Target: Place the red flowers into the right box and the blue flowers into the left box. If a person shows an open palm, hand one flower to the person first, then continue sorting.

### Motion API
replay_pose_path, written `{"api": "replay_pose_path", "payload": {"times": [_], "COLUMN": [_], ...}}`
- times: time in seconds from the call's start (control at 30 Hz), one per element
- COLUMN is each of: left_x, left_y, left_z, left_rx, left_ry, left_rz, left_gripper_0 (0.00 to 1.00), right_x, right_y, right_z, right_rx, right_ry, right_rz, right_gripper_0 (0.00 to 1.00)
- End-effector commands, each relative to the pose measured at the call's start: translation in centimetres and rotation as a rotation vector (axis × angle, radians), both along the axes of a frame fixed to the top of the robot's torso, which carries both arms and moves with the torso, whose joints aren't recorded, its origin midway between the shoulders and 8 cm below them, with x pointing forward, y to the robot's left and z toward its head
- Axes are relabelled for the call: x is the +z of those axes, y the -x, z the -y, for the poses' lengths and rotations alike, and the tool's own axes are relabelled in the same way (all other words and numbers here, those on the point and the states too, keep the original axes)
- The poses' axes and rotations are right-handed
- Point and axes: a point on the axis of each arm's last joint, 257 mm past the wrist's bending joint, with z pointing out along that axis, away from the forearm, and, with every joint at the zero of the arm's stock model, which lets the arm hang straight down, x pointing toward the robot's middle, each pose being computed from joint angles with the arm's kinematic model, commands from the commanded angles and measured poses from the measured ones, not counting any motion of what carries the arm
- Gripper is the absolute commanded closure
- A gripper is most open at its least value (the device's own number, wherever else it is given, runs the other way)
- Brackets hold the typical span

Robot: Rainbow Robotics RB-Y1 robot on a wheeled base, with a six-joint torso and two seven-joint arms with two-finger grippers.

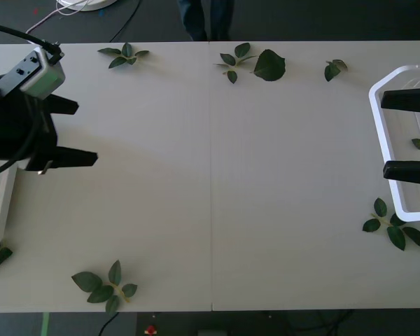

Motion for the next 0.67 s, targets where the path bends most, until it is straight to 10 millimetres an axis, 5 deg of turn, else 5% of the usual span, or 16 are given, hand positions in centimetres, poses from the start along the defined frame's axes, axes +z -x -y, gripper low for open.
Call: {"api": "replay_pose_path", "payload": {"times": [0.03, 0.67], "left_x": [-0.6, -1.6], "left_y": [-0.6, -0.7], "left_z": [-0.4, -1.1], "left_rx": [-0.010, 0.000], "left_ry": [-0.027, -0.045], "left_rz": [0.037, 0.030], "left_gripper_0": [0.00, 0.00], "right_x": [0.3, 0.3], "right_y": [0.4, 0.4], "right_z": [-0.1, -0.1], "right_rx": [0.005, 0.005], "right_ry": [0.029, 0.029], "right_rz": [0.010, 0.010], "right_gripper_0": [0.00, 0.00]}}
